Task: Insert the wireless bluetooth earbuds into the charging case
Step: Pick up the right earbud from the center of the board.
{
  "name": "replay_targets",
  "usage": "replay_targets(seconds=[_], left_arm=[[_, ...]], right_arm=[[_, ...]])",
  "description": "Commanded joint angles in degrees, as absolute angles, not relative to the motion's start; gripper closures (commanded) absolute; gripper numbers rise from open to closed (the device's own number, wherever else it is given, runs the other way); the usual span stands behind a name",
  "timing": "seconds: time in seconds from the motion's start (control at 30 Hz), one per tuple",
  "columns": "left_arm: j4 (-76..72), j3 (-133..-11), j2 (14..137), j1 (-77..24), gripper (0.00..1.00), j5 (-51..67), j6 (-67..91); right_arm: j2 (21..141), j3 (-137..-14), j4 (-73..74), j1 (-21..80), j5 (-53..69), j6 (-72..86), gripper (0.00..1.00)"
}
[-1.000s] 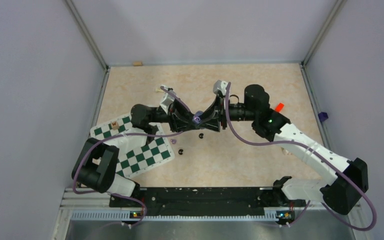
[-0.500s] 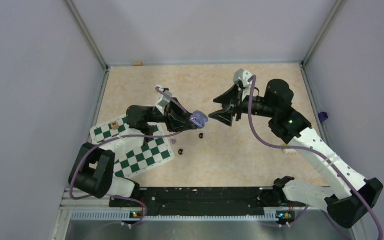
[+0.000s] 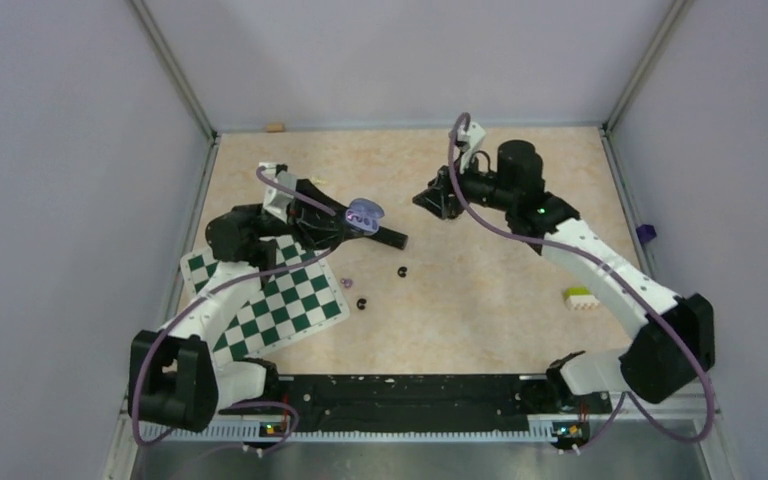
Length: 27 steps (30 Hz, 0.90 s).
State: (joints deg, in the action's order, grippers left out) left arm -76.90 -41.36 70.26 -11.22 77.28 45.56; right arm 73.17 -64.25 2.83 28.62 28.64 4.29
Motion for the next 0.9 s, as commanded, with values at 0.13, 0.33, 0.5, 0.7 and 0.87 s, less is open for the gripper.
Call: replay_targets(seconds=[0.13, 0.33, 0.5, 0.7, 0.87], left_arm=[[-78.11, -45.12, 64.83, -6.48, 1.0, 81.99, 46.4], [-77.56, -48.27, 63.15, -4.91, 1.0, 85.68, 49.42], [-69.76, -47.88, 59.62, -2.09, 1.0, 87.68, 45.1], [-56.24, -45.04, 55.78, 2.42, 1.0, 86.9, 34.4], [-44.28, -44.5, 54.12, 3.85, 1.0, 85.41, 24.33]], right_arm=[[91.59, -74.21, 6.37, 33.09, 32.12, 10.29, 0.47], [105.37, -81.83, 9.67, 37.25, 33.93, 10.98, 0.48], [115.21, -89.44, 12.56, 38.57, 35.46, 11.42, 0.49], [121.44, -93.21, 13.25, 40.26, 36.65, 12.84, 0.5], [124.97, -94.53, 12.95, 41.13, 39.06, 15.31, 0.51]])
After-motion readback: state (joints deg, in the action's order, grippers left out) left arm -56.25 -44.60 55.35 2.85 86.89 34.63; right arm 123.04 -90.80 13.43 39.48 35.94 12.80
